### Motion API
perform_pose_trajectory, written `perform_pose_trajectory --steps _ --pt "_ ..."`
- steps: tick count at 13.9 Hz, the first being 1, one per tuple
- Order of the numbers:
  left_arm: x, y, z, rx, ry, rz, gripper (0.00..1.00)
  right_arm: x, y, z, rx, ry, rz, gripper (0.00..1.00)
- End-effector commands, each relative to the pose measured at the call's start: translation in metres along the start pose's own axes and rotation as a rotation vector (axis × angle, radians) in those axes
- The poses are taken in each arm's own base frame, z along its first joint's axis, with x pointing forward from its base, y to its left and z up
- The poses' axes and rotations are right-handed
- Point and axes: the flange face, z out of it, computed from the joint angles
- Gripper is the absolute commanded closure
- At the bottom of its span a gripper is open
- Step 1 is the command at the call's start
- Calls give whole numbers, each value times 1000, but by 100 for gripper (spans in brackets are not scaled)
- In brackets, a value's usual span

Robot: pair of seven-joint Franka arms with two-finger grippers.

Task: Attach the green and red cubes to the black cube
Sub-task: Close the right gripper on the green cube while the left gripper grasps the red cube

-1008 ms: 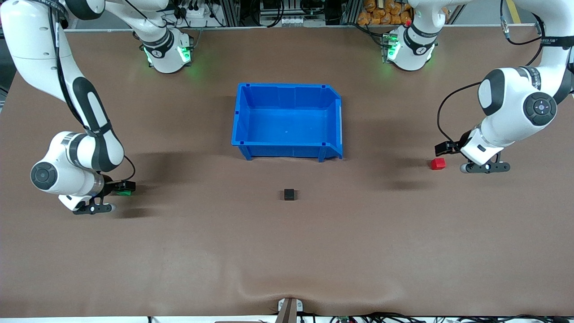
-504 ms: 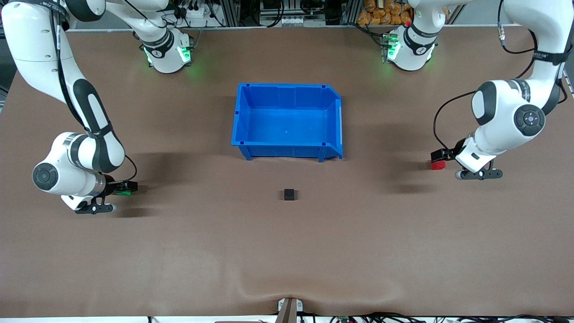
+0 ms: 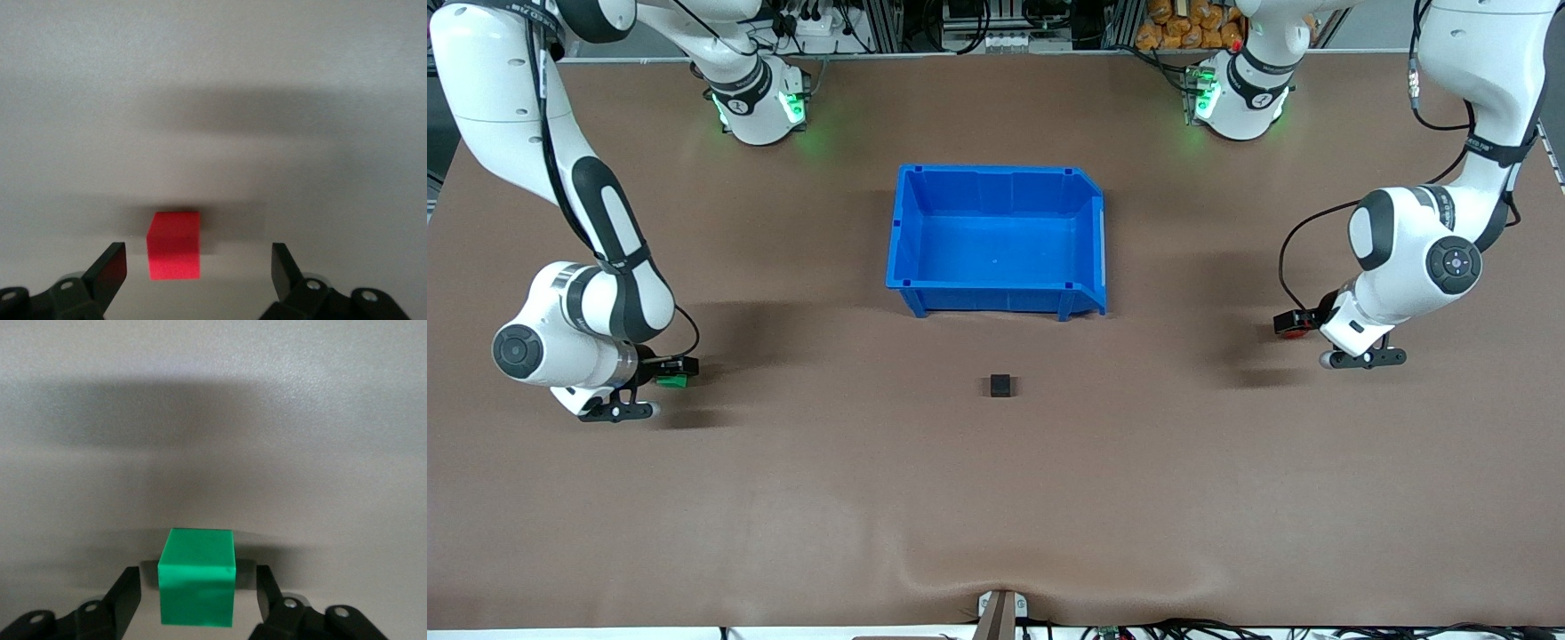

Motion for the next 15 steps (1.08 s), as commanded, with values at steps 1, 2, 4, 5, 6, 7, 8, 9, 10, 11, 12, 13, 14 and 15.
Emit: perform_pose_trajectory --steps 1,2,4,5,6,7,8,9,10,11,12,13,14,15 --pt "1 -22 5 29 4 -2 6 -2 2 -2 16 2 1 62" --pt "2 -25 8 30 7 -4 7 -2 2 -5 16 7 -6 91" --pt "2 -24 15 26 2 -7 11 -1 2 -9 15 13 -48 100" --pt "2 -24 17 26 -1 -7 12 0 2 -10 14 16 -58 100" --pt "2 -24 17 26 -1 -9 13 1 1 -12 12 20 -64 100" --pt "2 -23 18 25 -2 -7 13 3 -1 -16 9 28 -70 100" --pt "2 -23 18 25 -2 -10 13 6 -4 -21 5 36 -91 100" --pt "2 -22 21 24 -8 -18 13 9 -7 -26 -2 46 -137 100" --pt "2 -20 24 22 -8 -23 14 14 -13 -33 -8 59 -192 100" --pt "2 -17 26 21 -1 -24 16 18 -18 -38 -13 69 -236 100" --pt "2 -16 29 20 -4 -22 19 21 -22 -43 -18 79 -275 100" --pt "2 -15 31 20 -6 -21 23 26 -30 -50 -26 91 -326 100" --pt "2 -15 31 20 -6 -21 26 31 -38 -58 -33 102 -378 100" --pt "2 -14 31 20 -6 -20 30 37 -47 -68 -38 107 -424 100"
